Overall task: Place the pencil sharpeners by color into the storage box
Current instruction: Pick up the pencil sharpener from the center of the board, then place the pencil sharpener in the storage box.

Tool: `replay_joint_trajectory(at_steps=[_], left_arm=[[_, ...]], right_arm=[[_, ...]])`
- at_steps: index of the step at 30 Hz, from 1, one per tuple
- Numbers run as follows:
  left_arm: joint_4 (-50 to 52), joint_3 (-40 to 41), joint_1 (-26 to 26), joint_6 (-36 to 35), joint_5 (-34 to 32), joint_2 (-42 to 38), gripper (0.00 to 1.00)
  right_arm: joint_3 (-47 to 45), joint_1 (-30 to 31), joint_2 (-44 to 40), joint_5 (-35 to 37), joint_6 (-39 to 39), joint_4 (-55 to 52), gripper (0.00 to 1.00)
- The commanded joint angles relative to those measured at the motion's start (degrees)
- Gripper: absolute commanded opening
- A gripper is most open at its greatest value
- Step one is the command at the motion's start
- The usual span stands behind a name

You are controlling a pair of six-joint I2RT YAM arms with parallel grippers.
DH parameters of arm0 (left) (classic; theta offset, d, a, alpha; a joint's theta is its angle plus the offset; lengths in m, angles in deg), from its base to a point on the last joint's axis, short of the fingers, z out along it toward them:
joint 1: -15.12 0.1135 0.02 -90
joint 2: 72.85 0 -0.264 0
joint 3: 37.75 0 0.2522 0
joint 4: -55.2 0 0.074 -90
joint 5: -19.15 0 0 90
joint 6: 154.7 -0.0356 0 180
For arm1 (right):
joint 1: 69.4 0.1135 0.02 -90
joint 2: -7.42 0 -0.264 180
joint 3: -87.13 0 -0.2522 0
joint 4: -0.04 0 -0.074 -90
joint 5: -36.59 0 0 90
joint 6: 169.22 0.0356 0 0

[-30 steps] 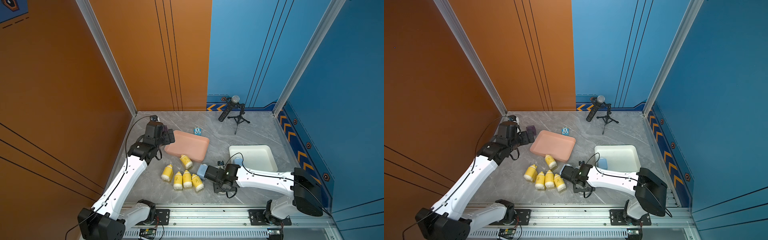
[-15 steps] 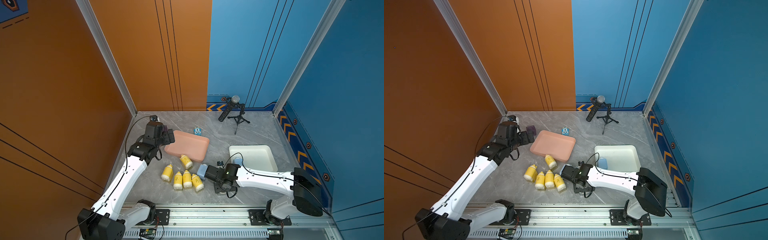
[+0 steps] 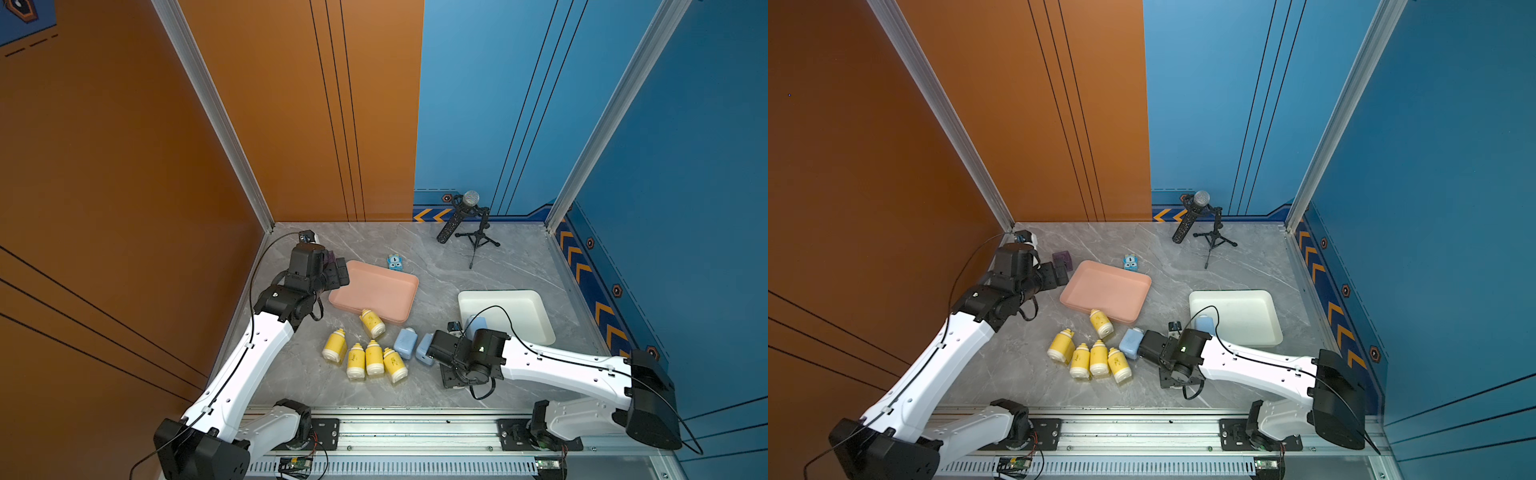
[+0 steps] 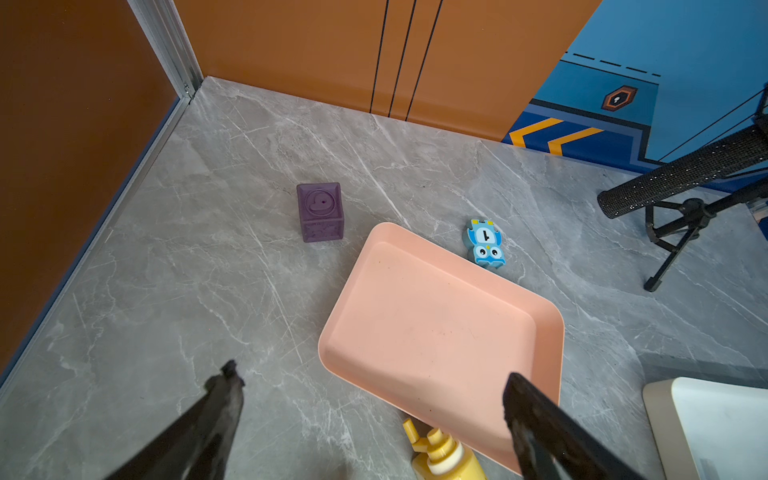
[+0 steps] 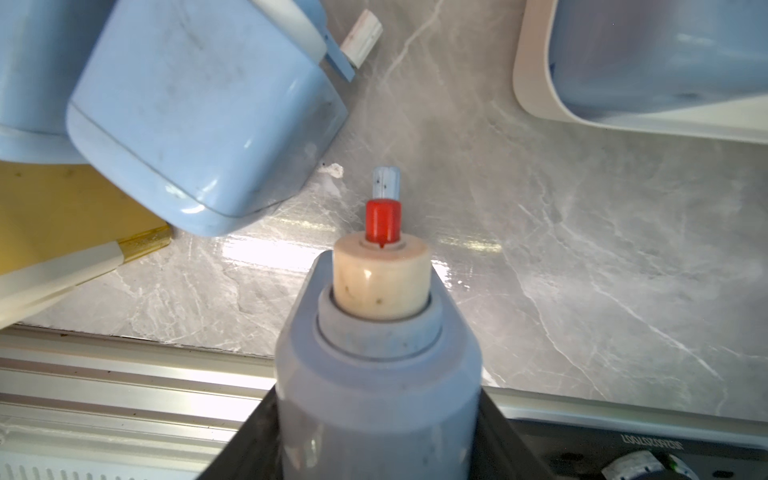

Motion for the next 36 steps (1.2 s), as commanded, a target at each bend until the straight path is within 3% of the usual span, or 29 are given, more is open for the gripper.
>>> replay_joint_trajectory(at_steps=[1, 14, 22, 36], left_arm=[[0.7, 0.6, 0.0, 0.1, 0.5, -0.6, 0.98], [0.7, 0.7, 0.0, 0.0, 0.6, 0.2, 0.98], [0.7, 0.6, 0.0, 0.1, 0.4, 0.8, 0.98], [0.7, 0.7, -0.2, 0.1, 0.7, 1.0, 0.98]], right_arm=[[-0.9, -0.5, -2.4, 0.1, -1.5, -3.9, 0.43], [1.8, -5.8, -11.3, -0.8, -9.1, -12.5, 0.42], [7.3, -16.7, -15.3, -1.3, -18.2, -20.3, 0.42], [13.5, -36.8, -10.5, -2.3, -35.4, -22.4, 0.41]])
